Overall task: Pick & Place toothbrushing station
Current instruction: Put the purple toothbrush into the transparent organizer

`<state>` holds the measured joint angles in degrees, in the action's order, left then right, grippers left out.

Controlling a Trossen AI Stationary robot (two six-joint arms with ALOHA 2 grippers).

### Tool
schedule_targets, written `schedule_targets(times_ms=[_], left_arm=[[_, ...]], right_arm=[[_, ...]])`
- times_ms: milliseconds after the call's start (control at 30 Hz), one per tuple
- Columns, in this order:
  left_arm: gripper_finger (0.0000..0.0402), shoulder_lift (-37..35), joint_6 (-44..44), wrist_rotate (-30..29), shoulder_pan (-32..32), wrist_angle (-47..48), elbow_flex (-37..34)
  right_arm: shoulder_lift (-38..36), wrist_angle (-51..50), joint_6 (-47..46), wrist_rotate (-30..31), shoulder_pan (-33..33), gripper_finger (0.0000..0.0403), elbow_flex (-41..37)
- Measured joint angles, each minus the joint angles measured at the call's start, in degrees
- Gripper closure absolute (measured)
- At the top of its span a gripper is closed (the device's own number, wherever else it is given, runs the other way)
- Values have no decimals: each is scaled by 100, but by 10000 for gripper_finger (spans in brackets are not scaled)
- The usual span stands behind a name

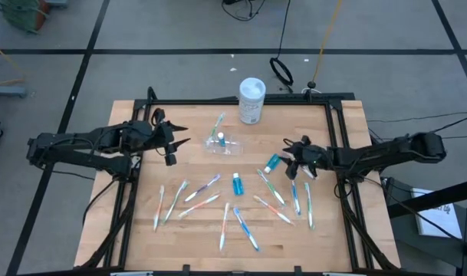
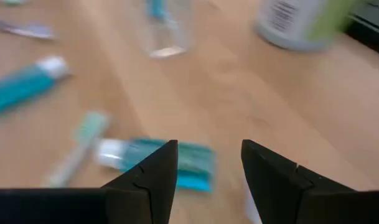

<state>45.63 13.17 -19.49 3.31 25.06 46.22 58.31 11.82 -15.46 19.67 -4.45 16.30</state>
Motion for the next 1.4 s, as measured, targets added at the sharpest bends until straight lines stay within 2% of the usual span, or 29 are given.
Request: schedule_targets(times_ms=[67,167,267,333,500,600,733,900,1000,1100,1233,1400], left_arm=[[231,0,-17,0,0,17,0],[231,0,-28,2,0,32,0],[231,15,-34,2,0,34,0],[231,16,-93,7,-1,34,0],[231,15,-391,17,-2,37,0],[231,15,-472,15,-2,40,0],[231,15,-558,20,-7,56,0],[231,15,-931,143,-7,311,0],[231,15,-1068,393,-7,383,0],[231,15,-1091,768,-7,397,0],[231,15,-1067,1274,-11,427,0],[231,15,-1051,1397,-11,439,0]], right_arm=[[-183,-635,-343,301,-1,234,2],[-264,-1352,-928,363,-4,234,-18],[-103,-1211,-1254,-97,1,234,-206],[43,-921,-1237,-162,0,234,-356],[352,-530,-1350,507,-101,234,-559],[421,-507,-1525,596,-171,239,-562],[472,-497,-1716,627,-262,281,-562],[503,-449,-1954,680,-310,380,-567],[511,-238,-1922,763,-288,388,-579],[509,361,-1863,1041,-208,384,-582],[509,1677,-1170,1151,4,396,-582],[507,3652,-378,1666,196,395,-580]])
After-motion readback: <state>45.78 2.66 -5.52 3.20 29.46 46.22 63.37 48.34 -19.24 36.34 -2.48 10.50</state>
